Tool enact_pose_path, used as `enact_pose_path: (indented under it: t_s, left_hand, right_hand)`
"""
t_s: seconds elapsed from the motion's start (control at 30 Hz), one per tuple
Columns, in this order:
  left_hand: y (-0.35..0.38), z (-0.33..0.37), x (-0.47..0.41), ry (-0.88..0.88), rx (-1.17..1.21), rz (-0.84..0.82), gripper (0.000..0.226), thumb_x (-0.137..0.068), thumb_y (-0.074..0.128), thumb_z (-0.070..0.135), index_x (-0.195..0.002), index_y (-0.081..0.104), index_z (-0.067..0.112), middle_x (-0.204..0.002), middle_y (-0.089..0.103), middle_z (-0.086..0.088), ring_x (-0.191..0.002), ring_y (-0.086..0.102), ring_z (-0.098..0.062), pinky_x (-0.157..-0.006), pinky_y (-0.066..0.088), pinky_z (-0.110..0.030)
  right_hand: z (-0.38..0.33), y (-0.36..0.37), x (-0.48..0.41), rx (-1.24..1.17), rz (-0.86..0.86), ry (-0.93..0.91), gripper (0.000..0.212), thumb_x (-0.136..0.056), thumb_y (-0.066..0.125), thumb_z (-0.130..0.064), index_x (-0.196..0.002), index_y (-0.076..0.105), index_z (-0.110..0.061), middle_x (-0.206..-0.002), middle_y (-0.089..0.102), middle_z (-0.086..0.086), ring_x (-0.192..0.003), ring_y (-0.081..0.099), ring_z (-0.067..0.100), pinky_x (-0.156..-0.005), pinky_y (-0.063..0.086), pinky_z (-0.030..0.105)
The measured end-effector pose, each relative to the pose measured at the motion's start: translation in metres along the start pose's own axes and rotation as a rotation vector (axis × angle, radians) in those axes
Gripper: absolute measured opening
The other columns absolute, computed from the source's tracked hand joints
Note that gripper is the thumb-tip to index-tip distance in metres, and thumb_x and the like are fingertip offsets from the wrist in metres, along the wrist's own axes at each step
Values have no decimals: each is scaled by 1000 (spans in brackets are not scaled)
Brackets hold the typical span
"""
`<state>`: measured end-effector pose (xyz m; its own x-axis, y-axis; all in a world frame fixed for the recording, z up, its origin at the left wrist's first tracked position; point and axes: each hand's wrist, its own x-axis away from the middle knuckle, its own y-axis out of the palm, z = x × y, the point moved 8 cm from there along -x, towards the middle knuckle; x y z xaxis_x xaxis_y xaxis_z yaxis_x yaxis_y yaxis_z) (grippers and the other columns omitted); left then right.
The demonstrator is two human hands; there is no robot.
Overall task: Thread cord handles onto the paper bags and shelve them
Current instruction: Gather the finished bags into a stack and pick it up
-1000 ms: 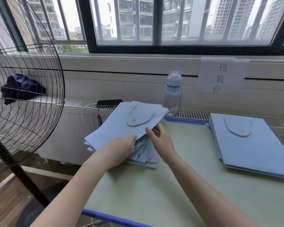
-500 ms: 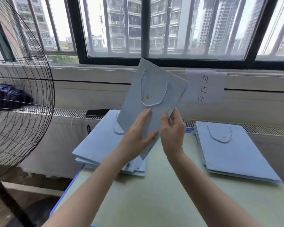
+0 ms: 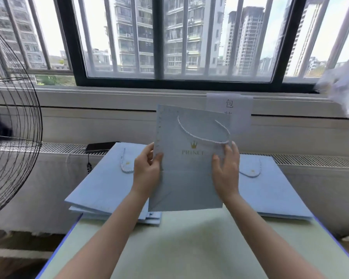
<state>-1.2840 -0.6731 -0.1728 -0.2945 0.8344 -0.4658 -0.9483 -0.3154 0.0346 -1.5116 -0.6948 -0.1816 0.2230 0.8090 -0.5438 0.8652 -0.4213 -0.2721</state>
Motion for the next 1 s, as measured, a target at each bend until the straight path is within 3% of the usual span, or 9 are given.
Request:
enact_pose_path:
  t_s: [0.07, 0.2, 0.3, 0.43, 0.6, 0.73, 0.87, 0.93, 1.0]
  left_hand:
    - [-2, -8, 2, -37, 7, -32, 26, -95, 50, 0, -112, 61, 16, -90, 70, 4, -74, 66, -2, -65, 48, -11]
    - [-3, -20, 5, -71, 26, -49, 32, -94, 50, -2, -111, 61, 23, -99, 70, 6, -80, 66, 3, -68, 49, -10]
    - [-8, -35, 4, -149, 79, 13, 26, -91, 60, 8, -108, 65, 27, -95, 72, 11, -81, 68, 0, -67, 50, -13]
    - [-12, -44, 3, -179, 33, 70, 23, -87, 68, 15, -109, 68, 21, -102, 72, 5, -89, 68, -7, -80, 53, -25]
    - [-1, -37, -1, -126, -28, 2, 31, -89, 64, 9, -112, 62, 30, -109, 65, 18, -97, 65, 1, -87, 50, -22]
    - [5, -32, -2, -95, -64, 19, 32, -89, 64, 13, -116, 59, 29, -104, 63, 22, -87, 63, 10, -82, 49, -18]
    - [3, -22, -1, -111, 52, 138, 25, -86, 67, 9, -102, 67, 28, -101, 71, 8, -82, 65, 5, -77, 49, -14]
    - [7, -1, 5, -12, 49, 178, 25, -86, 69, 12, -93, 67, 36, -95, 71, 13, -84, 66, 1, -78, 49, -16]
    - [23, 31, 16, 212, -17, 140, 24, -84, 71, 11, -92, 69, 33, -94, 71, 14, -85, 66, 2, -78, 50, -14]
  right_hand:
    - [12, -11, -1, -62, 26, 91, 50, -96, 52, -23, -141, 32, -15, -145, 35, 4, -134, 31, 14, -106, 28, 23]
    - [29, -10, 4, -173, -29, 210, 54, -94, 56, -22, -141, 29, -21, -102, 54, -10, -88, 56, -1, -71, 38, 13]
    - [36, -10, 6, -187, 8, 190, 51, -93, 59, -19, -138, 36, -24, -99, 56, -13, -91, 61, 14, -73, 43, 20]
    - [35, -14, 6, -200, 71, 189, 48, -91, 62, -18, -135, 42, -26, -105, 60, -5, -94, 62, 17, -80, 49, 29]
    - [28, -32, -2, -237, 193, 162, 47, -89, 64, -16, -133, 48, -20, -94, 53, -20, -88, 55, -10, -72, 40, 2]
    - [24, -40, -6, -224, 218, 142, 47, -90, 64, -16, -134, 48, -17, -101, 53, -21, -106, 59, 16, -83, 47, 14]
    - [16, -42, -2, -52, 238, 60, 54, -89, 62, -11, -139, 41, -9, -133, 43, 5, -124, 43, 19, -104, 41, 41]
    - [0, -34, 6, -54, 154, -39, 59, -88, 63, -20, -141, 39, -12, -140, 41, 3, -129, 39, 11, -108, 38, 37]
    - [-23, -8, 16, -228, -109, -65, 65, -84, 59, -35, -142, 34, -23, -143, 40, -7, -128, 43, 6, -99, 44, 21]
